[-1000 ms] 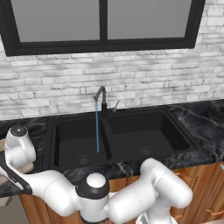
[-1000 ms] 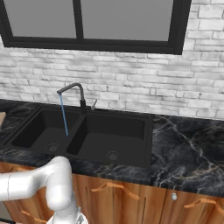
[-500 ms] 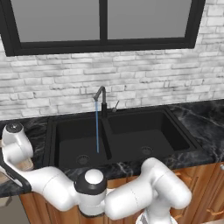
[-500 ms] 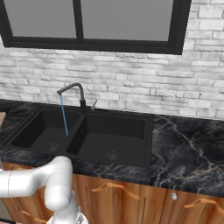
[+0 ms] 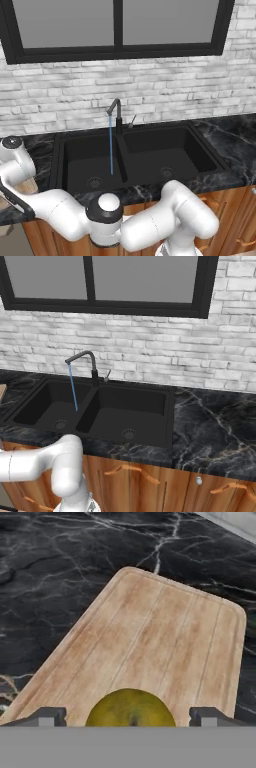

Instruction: Pick the orange from the sink and place it on the cutting board to airdry. Then turn off the sink faucet.

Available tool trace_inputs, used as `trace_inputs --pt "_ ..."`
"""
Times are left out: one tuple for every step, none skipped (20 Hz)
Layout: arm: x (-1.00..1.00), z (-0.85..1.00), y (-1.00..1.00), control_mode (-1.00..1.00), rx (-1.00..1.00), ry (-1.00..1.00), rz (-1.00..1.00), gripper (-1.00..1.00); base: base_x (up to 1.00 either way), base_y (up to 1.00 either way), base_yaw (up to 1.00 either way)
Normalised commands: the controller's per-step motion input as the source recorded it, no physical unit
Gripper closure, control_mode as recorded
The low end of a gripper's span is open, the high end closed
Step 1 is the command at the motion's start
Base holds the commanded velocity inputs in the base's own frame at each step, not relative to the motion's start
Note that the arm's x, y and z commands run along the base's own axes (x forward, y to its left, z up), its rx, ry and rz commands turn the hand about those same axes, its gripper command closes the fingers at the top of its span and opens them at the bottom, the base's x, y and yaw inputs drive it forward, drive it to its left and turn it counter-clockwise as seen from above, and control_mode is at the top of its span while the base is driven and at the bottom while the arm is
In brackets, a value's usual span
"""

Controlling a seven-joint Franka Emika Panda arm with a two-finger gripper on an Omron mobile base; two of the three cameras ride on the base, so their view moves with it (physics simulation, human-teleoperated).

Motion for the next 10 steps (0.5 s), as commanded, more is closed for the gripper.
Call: trace_inputs --pt "-0.26 0.46 0.0 -1.0 0.0 -0.11 0.0 -1.0 0.0 0.0 0.0" --pt "-0.32 0.47 -0.06 -1.0 0.0 -0.12 0.0 -1.0 0.0 0.0 0.0" --pt "-0.39 0.49 -0.17 -1.0 0.0 -0.14 0.0 -1.0 0.0 0.0 0.0" --pt "-0.43 0.49 -0.23 -1.0 0.0 -0.14 0.0 -1.0 0.0 0.0 0.0" --pt "-0.49 0.53 -0.28 -1.0 0.0 -0.17 0.0 -1.0 0.0 0.0 0.0" --pt "-0.52 0.54 -0.35 -1.0 0.0 -0.17 0.0 -1.0 0.0 0.0 0.0" --pt "-0.56 0.55 -0.43 -1.0 0.0 -0.17 0.0 -1.0 0.0 0.0 0.0" --pt "-0.59 0.55 -0.5 -1.0 0.0 -0.18 0.0 -1.0 0.0 0.0 0.0" --pt "-0.61 0.56 -0.58 -1.0 0.0 -0.19 0.0 -1.0 0.0 0.0 0.0" --pt "-0.61 0.55 -0.7 -1.0 0.0 -0.18 0.02 -1.0 0.0 0.0 0.0"
